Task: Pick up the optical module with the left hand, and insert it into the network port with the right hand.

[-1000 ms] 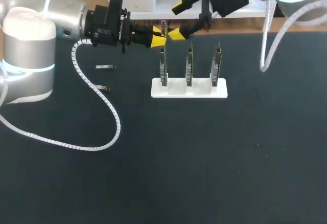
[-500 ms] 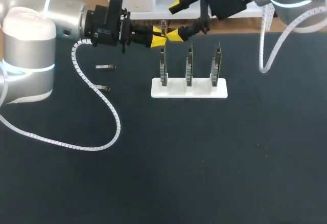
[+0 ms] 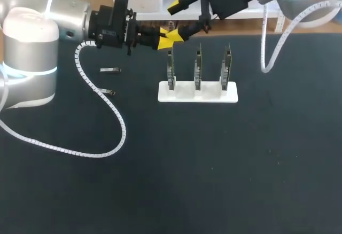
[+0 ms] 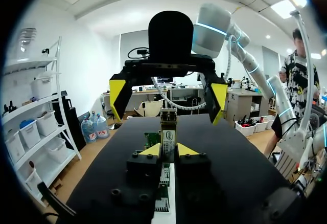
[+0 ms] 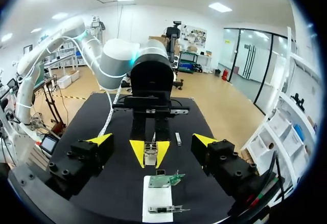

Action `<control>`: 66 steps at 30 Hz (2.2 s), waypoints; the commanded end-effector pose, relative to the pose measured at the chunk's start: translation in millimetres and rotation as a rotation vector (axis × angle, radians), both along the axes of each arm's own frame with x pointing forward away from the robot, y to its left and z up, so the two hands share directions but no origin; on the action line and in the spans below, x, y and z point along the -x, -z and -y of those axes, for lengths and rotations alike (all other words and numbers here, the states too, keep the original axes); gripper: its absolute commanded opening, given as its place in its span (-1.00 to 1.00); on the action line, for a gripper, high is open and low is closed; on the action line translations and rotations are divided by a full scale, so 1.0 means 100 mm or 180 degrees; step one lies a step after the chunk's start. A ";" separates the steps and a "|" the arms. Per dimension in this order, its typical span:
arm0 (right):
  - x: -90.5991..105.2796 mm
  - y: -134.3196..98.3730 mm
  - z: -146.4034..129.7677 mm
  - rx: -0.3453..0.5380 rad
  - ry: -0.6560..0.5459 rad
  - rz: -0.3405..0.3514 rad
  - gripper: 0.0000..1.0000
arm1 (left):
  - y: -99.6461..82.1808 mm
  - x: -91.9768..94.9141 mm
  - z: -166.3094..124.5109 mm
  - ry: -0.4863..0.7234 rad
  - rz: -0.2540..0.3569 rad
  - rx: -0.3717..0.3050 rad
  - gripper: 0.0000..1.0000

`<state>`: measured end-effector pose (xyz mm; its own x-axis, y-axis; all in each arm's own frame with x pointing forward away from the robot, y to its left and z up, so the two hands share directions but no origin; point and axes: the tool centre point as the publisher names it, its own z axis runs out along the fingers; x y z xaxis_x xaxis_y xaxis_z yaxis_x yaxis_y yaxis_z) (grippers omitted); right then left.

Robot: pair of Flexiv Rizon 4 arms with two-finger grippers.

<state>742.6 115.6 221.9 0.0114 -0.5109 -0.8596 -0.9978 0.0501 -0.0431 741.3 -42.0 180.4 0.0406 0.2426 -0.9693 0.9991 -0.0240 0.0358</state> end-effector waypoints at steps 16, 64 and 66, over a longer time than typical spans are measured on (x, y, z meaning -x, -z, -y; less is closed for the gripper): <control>-0.01 0.00 0.01 -0.0015 -0.0052 -0.0064 1.00 | 0.00 -0.02 0.00 0.0012 -0.0008 -0.0014 -1.00; -0.01 0.00 0.01 -0.0015 -0.0052 -0.0064 -1.00 | 0.00 -0.02 0.00 0.0012 -0.0008 -0.0014 -1.00; -0.01 0.00 0.01 -0.0015 -0.0052 -0.0064 -1.00 | 0.00 -0.02 0.00 0.0012 -0.0008 -0.0014 -1.00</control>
<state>743.8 115.1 221.4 0.0022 -0.5073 -0.8618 -0.9993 0.0320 -0.0214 742.2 -41.9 180.3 0.0403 0.2428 -0.9692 0.9991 -0.0223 0.0360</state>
